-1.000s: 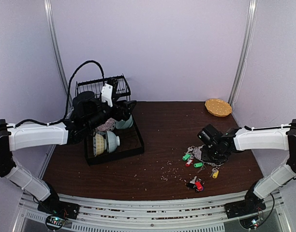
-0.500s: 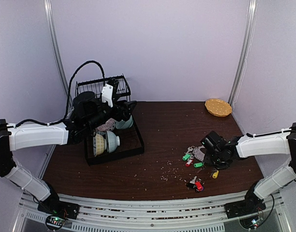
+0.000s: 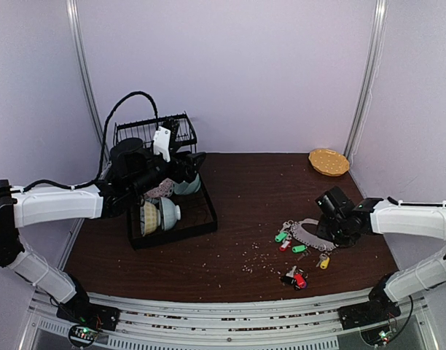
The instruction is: Put the keys on the keyring
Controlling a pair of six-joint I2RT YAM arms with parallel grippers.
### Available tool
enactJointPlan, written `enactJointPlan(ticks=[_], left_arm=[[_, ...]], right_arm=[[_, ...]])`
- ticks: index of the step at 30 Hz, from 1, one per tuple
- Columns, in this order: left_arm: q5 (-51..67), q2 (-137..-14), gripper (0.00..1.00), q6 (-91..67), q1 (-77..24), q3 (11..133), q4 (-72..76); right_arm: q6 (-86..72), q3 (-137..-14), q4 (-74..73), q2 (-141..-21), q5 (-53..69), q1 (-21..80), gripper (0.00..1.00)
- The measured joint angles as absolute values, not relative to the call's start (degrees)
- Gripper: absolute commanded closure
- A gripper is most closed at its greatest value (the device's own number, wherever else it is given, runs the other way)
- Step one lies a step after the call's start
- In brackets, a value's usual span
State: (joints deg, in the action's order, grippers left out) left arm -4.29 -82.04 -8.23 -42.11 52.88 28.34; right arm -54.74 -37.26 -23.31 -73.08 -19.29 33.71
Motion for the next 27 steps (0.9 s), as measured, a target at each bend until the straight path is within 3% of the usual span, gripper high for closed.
enactJointPlan(ticks=[7,11,20,27], left_arm=[[-5.0,-82.0,0.06,-7.6,-42.1,52.9,28.3],[-5.3,-82.0,0.06,-7.2,-42.1,52.9,28.3],[-5.7,-82.0,0.05,-6.5,-42.1,52.9,28.3],[-6.7,-82.0,0.06,-5.9,-42.1,52.9,28.3]], right_arm=[[-47.4,-35.4,-23.4,-72.7,-10.5,25.1,0.70],[-44.5,-35.1,-23.3,-74.6,-5.4,24.6,0.78],[-40.4,-35.0,-23.0,-76.2,-0.7,22.8,0.76],[-36.5,-37.3,-22.3,-79.4,1.5,22.8,0.88]])
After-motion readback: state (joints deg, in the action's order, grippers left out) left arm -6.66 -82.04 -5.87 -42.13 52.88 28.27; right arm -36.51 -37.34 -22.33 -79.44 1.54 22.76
